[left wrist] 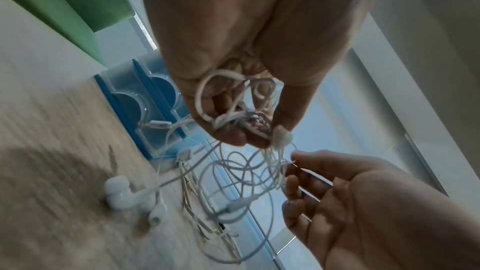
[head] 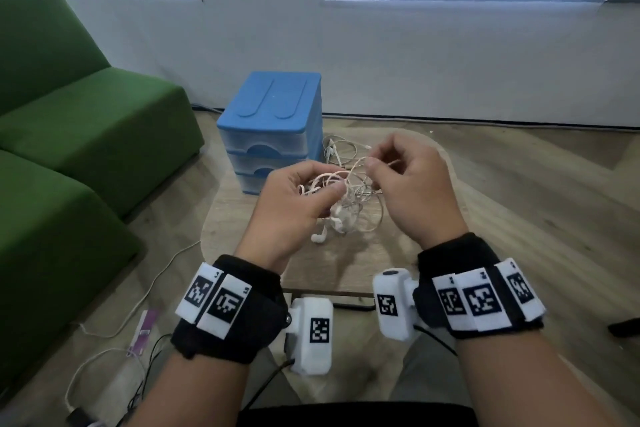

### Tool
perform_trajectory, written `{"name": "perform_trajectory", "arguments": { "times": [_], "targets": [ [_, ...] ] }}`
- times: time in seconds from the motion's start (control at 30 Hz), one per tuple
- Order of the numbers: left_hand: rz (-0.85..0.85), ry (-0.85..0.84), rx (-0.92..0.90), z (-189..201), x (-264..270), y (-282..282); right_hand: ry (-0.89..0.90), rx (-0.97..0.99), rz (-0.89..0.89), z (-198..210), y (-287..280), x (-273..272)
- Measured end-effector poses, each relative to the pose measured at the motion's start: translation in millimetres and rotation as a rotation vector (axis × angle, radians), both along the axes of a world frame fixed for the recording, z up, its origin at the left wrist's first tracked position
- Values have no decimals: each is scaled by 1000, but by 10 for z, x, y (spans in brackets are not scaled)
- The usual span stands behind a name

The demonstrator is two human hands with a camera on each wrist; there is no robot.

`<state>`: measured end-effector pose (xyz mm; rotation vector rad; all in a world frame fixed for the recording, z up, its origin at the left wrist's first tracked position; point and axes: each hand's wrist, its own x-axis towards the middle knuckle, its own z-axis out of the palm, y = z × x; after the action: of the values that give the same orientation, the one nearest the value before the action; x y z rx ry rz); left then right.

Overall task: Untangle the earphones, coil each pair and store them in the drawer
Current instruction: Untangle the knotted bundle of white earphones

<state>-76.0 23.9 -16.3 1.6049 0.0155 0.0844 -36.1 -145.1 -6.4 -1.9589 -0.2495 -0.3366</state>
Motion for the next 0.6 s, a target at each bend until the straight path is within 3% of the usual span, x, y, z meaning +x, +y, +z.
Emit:
{"name": "perform_trajectory", "arguments": {
  "times": [0.1,0.2,0.43,0.5,0.6],
  "targets": [
    [-6,27,1,-15,1,7,99,217,-29,13,-28,-17],
    [-7,67,-24,-11,11,17,212,445,96,91,-30,-43],
    [-40,106,-159,54,1,30,279,549,167,204,18,-32],
    [-53,102,-223,90,-7,35,276,445,165,211,21,-36],
    [-32,56,-226,106,-2,43,178,27,167,180,13,-22]
  ]
}}
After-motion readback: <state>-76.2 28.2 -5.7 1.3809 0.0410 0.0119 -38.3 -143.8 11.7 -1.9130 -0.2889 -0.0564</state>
